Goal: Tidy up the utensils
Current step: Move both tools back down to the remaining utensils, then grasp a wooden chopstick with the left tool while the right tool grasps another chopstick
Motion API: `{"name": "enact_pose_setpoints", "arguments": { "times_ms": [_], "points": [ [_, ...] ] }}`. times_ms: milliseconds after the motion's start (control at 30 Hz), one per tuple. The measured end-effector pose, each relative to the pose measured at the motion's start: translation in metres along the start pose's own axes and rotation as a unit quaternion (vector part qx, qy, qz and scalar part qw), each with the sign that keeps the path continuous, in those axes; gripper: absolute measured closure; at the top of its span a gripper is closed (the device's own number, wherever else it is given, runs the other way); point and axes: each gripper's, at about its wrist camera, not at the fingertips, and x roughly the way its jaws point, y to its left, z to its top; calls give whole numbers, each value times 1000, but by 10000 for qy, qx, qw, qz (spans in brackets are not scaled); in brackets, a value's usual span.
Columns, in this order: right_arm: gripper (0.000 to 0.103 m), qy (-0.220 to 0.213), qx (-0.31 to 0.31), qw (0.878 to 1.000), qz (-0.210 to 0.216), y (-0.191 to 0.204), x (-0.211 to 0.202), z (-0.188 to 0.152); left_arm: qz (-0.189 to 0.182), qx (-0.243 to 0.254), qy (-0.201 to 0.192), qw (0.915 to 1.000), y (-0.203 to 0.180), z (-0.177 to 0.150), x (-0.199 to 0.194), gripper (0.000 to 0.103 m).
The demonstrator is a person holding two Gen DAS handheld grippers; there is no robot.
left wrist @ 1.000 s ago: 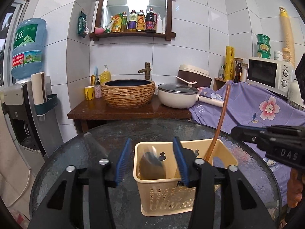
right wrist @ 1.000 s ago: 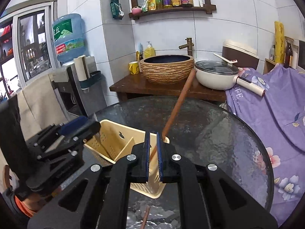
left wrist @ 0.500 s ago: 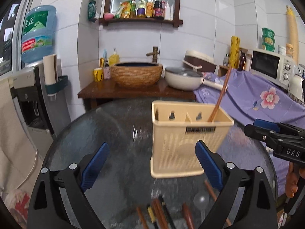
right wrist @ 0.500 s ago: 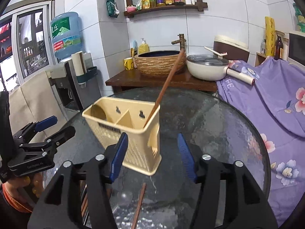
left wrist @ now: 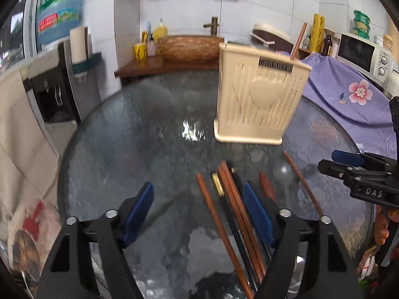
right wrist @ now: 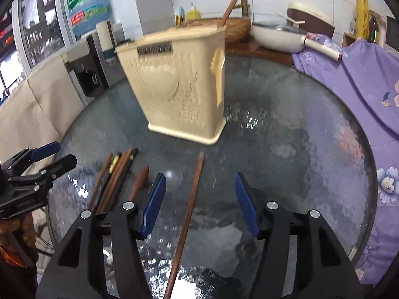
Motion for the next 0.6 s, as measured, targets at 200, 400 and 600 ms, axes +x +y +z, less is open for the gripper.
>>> {"name": "enact_pose_setpoints", "arguments": {
  "times_ms": [200,400,600],
  "points": [
    [55,366,-93,9992,-138,13,20,-23,-181,-123,444,9988,-1,-23,14,53],
    [61,499,-171,9982,-296,16,29,-31,-134,-77,584,9982,-5,-30,22,64],
    [66,561,-153,9977,-343,12,32,-32,-104,-104,671,9976,-5,-29,28,71]
  ]
}}
